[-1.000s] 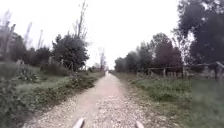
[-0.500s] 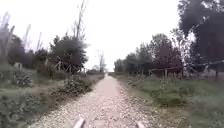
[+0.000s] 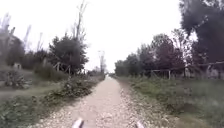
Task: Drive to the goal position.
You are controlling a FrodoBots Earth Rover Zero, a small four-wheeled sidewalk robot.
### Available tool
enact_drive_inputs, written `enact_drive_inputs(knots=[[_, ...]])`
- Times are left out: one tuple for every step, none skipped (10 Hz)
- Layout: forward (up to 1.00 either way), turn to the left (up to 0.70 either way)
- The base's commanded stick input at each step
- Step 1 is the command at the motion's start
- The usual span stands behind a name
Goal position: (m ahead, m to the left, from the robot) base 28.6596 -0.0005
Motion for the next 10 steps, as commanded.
enact_drive_inputs(knots=[[0.5,0.0],[0.5,0.0],[0.5,0.0],[0.5,0.0],[0.5,0.0],[0.5,0.0],[0.5,0.0],[0.5,0.0],[0.5,0.0],[0.5,0.0]])
